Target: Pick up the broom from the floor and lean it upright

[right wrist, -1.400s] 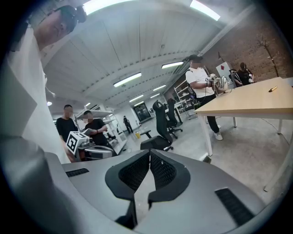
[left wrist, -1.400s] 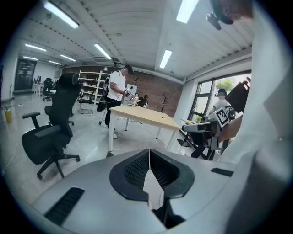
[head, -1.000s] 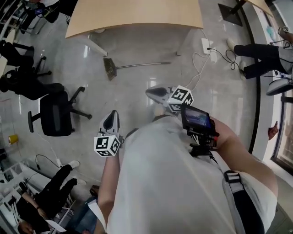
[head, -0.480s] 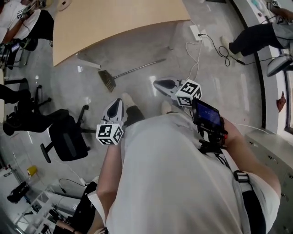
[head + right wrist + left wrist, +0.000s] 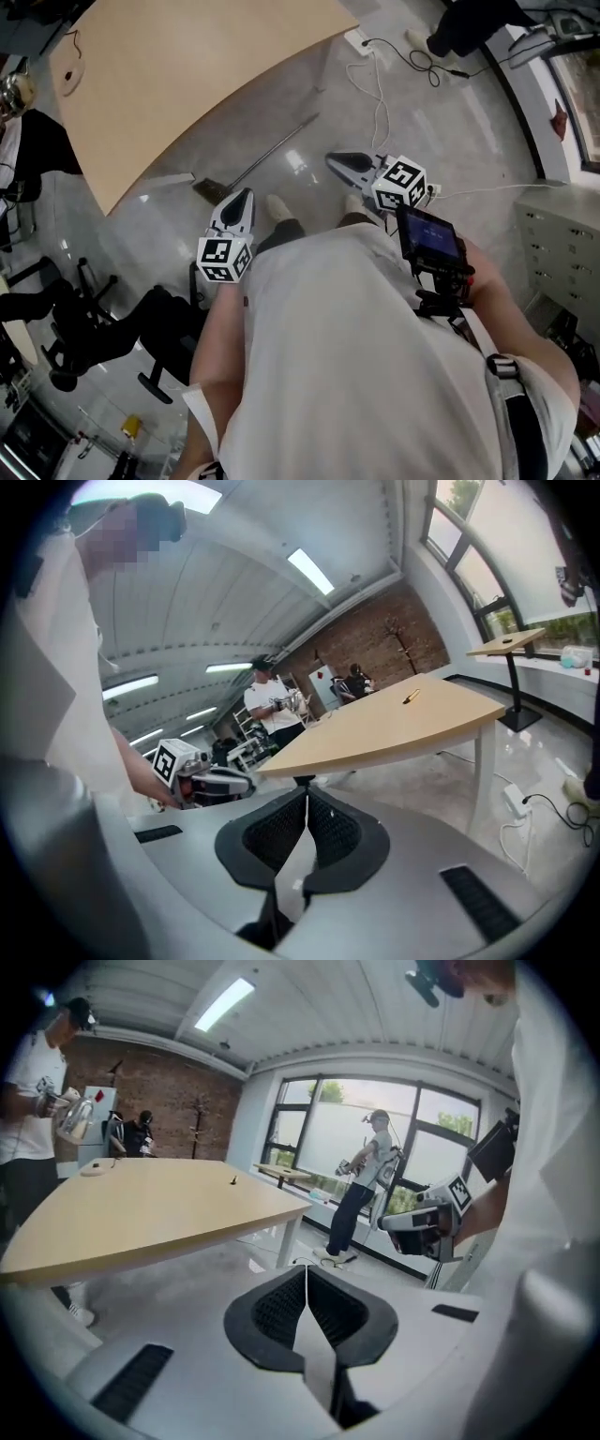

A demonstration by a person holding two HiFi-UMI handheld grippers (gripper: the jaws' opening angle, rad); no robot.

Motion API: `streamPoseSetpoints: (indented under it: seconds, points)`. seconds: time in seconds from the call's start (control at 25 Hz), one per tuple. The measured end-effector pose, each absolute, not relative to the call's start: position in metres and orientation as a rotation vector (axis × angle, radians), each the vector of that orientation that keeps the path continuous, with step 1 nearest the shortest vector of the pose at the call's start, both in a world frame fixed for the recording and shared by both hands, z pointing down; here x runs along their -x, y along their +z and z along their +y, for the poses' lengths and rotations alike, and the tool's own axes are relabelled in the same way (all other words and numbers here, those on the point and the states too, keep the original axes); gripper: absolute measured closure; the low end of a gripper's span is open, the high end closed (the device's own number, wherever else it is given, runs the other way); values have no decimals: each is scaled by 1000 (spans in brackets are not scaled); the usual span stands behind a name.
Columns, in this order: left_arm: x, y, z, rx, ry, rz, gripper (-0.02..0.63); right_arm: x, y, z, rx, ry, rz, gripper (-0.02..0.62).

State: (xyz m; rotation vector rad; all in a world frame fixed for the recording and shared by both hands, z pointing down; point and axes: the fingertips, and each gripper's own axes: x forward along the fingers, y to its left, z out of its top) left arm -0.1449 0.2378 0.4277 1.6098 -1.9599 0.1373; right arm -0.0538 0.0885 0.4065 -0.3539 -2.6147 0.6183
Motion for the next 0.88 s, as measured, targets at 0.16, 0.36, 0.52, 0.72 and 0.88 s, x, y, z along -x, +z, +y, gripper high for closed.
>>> streamPoseSetpoints:
  seconds: [0.16,0.36,0.52,0.72,0.88]
  points:
    - [147,452,210,-1701,222,-1798,594,40,421,57,188,619,-2618,577]
    - [149,475,221,-1851,364,-1551,594,9,437,87,-108,716,-2592,577]
    - [134,496,207,-1920,468,-1407,594,-22,463,99,-256,816,-2564,577]
    - [110,509,192,-1916,540,-1317,594,-52,492,105,-321,904,-2522,577]
    - [101,517,198,-1924,608,-1238,594,-59,507,113,-338,923,-2488,577]
